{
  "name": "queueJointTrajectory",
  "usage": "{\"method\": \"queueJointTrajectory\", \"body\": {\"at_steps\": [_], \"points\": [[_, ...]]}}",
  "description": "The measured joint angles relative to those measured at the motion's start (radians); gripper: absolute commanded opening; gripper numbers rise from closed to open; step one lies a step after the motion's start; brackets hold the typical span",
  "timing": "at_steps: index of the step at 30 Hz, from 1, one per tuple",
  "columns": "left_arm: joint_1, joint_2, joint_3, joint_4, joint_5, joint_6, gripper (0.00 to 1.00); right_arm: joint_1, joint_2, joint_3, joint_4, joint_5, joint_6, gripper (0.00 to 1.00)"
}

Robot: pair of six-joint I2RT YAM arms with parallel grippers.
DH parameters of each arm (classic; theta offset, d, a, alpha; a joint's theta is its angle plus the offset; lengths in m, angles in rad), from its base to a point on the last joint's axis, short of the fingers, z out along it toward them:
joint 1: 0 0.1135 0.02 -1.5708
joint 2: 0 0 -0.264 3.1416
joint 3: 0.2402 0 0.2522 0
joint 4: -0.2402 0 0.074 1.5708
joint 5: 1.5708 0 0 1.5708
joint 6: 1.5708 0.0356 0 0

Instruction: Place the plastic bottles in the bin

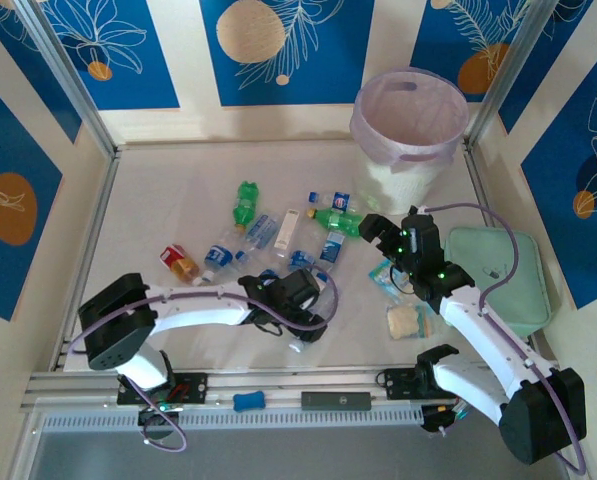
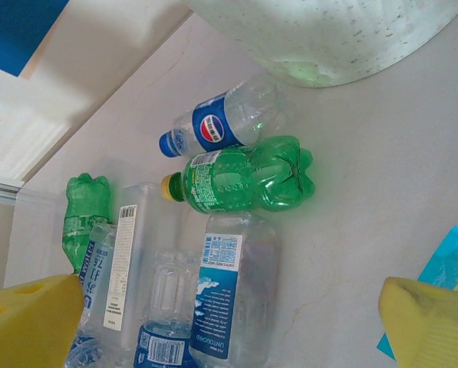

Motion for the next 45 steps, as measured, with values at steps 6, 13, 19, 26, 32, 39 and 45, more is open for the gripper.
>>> {"method": "queueJointTrajectory", "body": {"at_steps": [6, 13, 19, 26, 32, 39, 45], "points": [[-0.012, 0.052, 0.010, -0.037, -0.013, 0.017, 0.70, -0.009, 0.016, -0.002, 0.000, -0.001, 0.000, 0.99], [-0.015, 0.067, 0.018, -0.035, -0.019, 0.030, 0.46, -0.013, 0.048, -0.002, 0.006, -0.007, 0.000, 0.99], [-0.015, 0.029, 0.016, -0.016, -0.027, 0.034, 0.43, -0.021, 0.060, 0.002, 0.014, -0.060, -0.009, 0.99], [0.021, -0.171, -0.006, 0.097, -0.072, 0.021, 0.43, -0.033, 0.088, 0.076, 0.069, -0.208, -0.061, 0.99], [0.117, -0.253, -0.045, 0.256, -0.094, -0.010, 0.42, -0.027, 0.143, 0.117, 0.209, -0.386, -0.072, 0.99], [0.204, -0.253, -0.060, 0.391, -0.093, -0.006, 0.42, 0.035, 0.231, 0.160, 0.304, -0.539, -0.104, 0.97], [0.219, -0.253, -0.060, 0.437, -0.065, 0.014, 0.42, 0.077, 0.264, 0.184, 0.348, -0.594, -0.134, 0.88]]}}
